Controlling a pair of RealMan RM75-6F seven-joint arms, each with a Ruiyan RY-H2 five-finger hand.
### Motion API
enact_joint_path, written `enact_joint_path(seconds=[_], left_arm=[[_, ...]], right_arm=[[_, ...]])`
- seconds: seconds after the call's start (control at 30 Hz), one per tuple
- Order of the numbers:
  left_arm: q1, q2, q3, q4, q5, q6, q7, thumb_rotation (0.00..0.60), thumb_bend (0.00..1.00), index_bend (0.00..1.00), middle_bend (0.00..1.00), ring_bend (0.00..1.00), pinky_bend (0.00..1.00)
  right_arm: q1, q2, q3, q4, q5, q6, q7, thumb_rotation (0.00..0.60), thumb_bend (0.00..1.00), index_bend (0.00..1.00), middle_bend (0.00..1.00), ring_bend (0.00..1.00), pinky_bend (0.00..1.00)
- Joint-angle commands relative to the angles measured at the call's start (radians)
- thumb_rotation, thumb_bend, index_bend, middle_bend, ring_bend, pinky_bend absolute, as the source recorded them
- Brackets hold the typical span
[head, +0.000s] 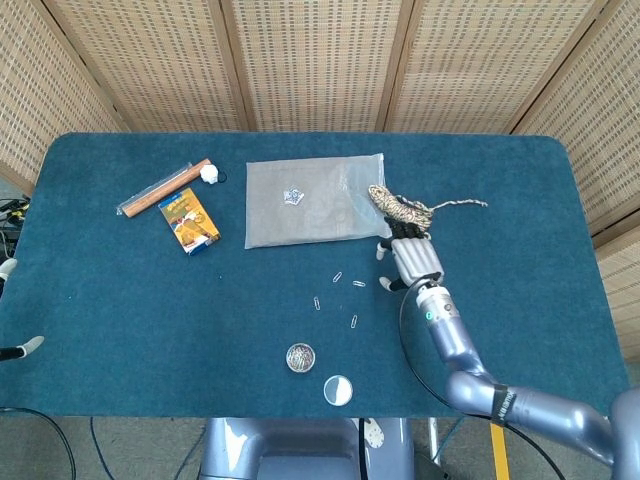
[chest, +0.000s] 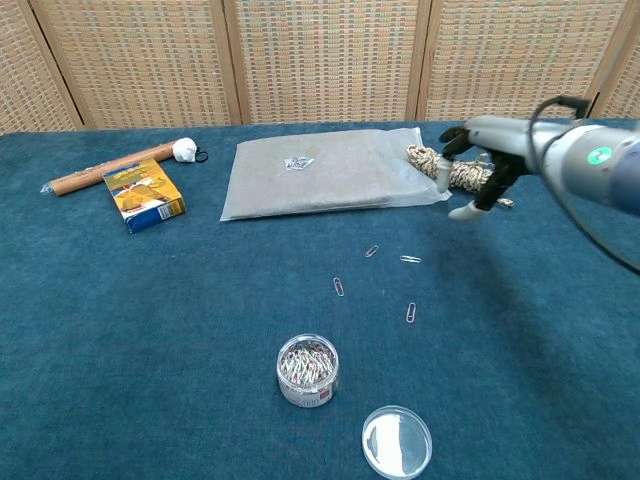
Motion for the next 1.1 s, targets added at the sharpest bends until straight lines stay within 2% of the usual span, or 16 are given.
enact_joint_path(seconds=[0.03,0.47,0.7,1.1], left_arm=[[-0.003,0.001,0.001,-0.001,-0.005,-0.010,0.002,0.600,0.00,0.00,0.00,0.00,0.00],[0.002,-0.003,-0.004,0.008,0.008,0.005,-0.007,0.600,0.00,0.00,0.00,0.00,0.00],[0.000,-0.005,-0.007,0.011,0.003,0.000,-0.007,0.600,0.00,0.00,0.00,0.00,0.00],[-0.001,-0.007,-0.010,0.012,0.001,-0.002,-0.005,0.600,0.00,0.00,0.00,0.00,0.00]], right_arm=[[0.044,-0.082,-0.012,0.084,0.047,0.000,-0.036,0.600,0.28,0.45,0.00,0.00,0.00],[0.099,-0.214,-0.031,0.220,0.140,0.012,-0.070,0.600,0.32,0.50,0.00,0.00,0.00],[0.108,-0.256,-0.044,0.277,0.159,0.016,-0.089,0.600,0.32,0.51,0.00,0.00,0.00],[0.117,-0.269,-0.036,0.287,0.185,-0.003,-0.092,0.600,0.32,0.51,0.00,0.00,0.00]])
